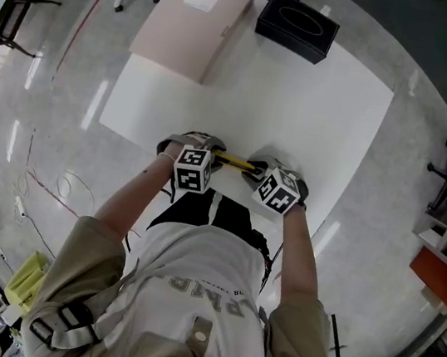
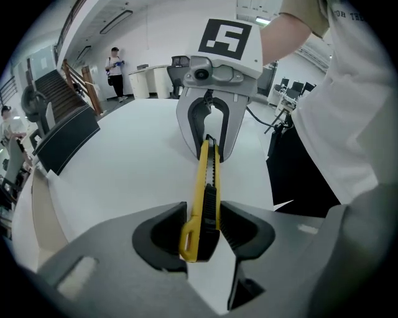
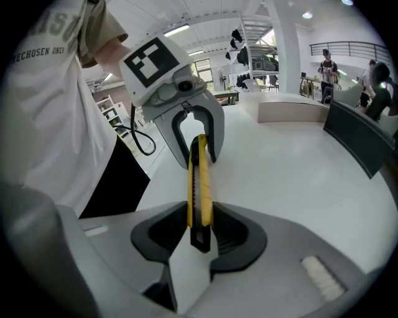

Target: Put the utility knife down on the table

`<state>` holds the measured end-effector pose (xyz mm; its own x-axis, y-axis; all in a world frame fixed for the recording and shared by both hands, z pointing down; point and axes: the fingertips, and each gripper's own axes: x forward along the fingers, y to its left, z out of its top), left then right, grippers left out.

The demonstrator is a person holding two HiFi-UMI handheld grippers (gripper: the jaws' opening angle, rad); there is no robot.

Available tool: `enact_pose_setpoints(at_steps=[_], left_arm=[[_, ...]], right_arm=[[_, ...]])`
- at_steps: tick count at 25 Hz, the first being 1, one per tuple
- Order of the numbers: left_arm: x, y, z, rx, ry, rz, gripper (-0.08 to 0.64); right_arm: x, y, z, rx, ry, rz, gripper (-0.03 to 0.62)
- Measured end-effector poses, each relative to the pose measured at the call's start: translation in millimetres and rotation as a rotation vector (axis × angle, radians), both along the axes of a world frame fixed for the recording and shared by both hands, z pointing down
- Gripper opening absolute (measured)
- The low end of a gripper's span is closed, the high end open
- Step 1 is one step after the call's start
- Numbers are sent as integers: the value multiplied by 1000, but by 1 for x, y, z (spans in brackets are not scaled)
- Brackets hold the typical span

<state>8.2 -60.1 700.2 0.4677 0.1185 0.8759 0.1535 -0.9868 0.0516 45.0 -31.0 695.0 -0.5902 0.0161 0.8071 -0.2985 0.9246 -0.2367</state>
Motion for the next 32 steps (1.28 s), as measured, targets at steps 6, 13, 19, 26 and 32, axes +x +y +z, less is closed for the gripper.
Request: enact_pose_setpoints(at_steps=[6, 13, 19, 26, 32], left_arm=[[0, 6, 3, -34, -53, 28, 152], [1, 6, 4, -34, -77, 31, 150], [1, 5, 2, -38, -77, 29, 147], [0, 5, 3, -37, -71, 26, 133], [3, 5, 4, -43, -72, 18, 133]], right_arm=[[5, -1, 6, 65, 89, -37, 121], [6, 0, 8, 85, 111, -27, 121], [3, -4, -7, 34, 45, 24, 161], [-12, -21, -22, 43, 37, -51, 147], [-19, -14, -7, 109, 124, -205, 147]])
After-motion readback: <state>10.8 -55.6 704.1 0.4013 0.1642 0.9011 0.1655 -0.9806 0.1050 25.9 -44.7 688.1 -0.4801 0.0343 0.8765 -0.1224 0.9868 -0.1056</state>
